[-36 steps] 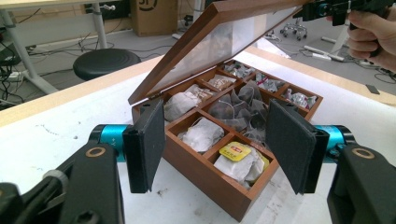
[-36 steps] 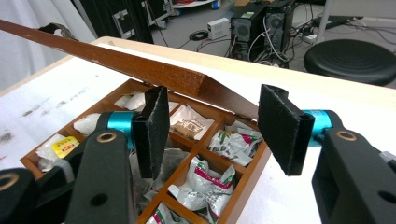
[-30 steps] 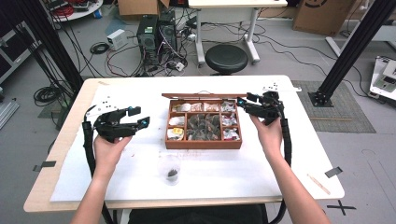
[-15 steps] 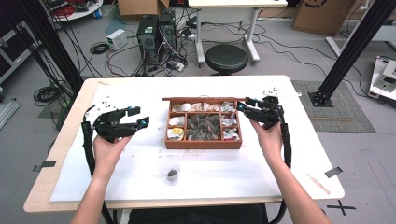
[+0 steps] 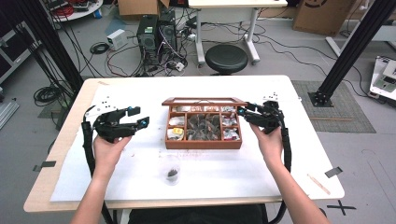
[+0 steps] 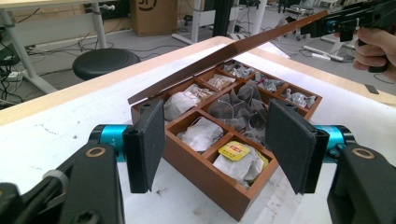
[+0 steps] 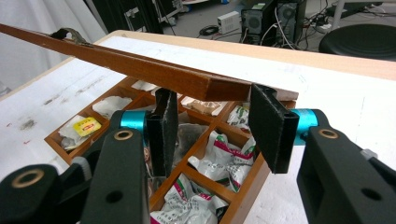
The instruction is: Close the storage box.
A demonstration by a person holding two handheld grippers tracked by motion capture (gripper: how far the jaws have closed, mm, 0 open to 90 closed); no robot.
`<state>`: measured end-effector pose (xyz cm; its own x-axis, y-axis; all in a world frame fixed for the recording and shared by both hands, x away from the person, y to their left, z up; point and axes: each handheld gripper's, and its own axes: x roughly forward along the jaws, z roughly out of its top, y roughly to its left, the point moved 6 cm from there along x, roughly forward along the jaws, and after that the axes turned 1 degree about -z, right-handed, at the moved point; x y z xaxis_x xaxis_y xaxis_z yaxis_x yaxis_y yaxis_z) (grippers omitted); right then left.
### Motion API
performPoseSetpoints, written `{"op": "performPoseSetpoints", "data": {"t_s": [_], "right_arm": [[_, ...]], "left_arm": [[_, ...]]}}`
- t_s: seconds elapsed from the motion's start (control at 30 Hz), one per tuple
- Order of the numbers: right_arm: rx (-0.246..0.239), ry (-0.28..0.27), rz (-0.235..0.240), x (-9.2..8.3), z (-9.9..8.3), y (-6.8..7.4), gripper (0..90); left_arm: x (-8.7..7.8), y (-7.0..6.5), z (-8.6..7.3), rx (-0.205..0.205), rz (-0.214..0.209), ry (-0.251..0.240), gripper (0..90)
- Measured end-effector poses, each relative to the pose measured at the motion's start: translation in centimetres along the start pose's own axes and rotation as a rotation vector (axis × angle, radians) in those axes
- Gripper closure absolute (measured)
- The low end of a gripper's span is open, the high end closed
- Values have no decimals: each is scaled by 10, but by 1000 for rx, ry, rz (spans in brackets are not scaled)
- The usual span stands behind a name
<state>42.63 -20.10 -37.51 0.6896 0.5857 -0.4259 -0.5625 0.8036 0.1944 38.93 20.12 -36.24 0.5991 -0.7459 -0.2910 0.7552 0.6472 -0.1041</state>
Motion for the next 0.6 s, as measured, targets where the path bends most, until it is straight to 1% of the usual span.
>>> {"op": "performPoseSetpoints", "data": {"t_s": [0.03, 0.07, 0.23, 0.6], "right_arm": [[7, 5, 1, 0, -1, 0, 540], [2, 4, 3, 0, -2, 0, 540], [12, 11, 11, -1, -6, 1, 541], [14, 24, 18, -2, -14, 2, 543]], "left_arm": [[0, 0, 0, 0, 0, -1, 383], [0, 0, 0, 0, -1, -1, 383], [0, 0, 0, 3, -1, 2, 382], [0, 0, 0, 1, 1, -1, 382]]}}
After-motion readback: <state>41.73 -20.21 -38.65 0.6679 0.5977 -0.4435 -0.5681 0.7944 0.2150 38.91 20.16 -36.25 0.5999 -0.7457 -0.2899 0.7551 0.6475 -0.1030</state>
